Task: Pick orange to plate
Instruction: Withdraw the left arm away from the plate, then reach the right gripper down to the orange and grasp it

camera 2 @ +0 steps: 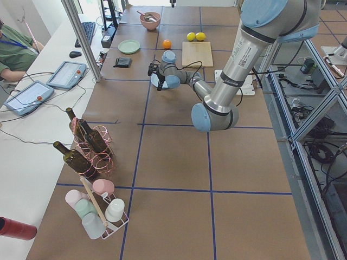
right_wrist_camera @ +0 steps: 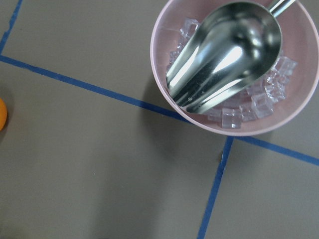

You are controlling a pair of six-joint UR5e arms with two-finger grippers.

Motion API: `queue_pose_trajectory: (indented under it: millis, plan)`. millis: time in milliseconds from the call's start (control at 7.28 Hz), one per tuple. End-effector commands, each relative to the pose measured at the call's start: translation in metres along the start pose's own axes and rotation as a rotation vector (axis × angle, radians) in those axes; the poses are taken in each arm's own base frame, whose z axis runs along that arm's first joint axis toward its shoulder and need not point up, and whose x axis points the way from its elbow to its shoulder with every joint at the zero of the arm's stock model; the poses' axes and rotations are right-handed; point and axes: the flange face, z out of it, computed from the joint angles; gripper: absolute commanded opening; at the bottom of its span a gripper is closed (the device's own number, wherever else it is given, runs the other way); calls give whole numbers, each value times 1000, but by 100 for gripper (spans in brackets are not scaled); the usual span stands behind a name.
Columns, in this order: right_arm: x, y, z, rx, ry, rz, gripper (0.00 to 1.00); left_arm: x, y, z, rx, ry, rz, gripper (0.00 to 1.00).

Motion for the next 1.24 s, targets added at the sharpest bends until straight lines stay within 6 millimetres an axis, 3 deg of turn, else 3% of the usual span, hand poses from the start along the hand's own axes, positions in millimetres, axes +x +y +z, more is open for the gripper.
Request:
queue_pose_trajectory:
  millis: [0,137,275,550,687,824,962,1099]
  plan:
    - [-29,-37,-5,41,-16,-85,100,-105,-21,-114,0,-56,109,100]
    - [-63,-64,2,41,-25,-165,100,-173,-39,-150,-37,-64,187,100]
    - [-91,-89,16,29,-48,-223,100,-257,-38,-177,-113,-110,169,100]
    - [-132,-112,16,41,-86,-163,100,-371,-46,-226,-198,-240,91,100]
    - [-164,-134,16,52,-105,-147,100,-455,-33,-242,-254,-261,129,100]
    - [-195,-155,16,56,-125,-128,100,-509,-2,-252,-284,-207,176,100]
    - [-223,-171,21,37,-118,-90,100,-556,41,-270,-285,-175,89,100]
    - [-244,-189,21,3,-84,-71,100,-584,82,-278,-284,-128,9,100]
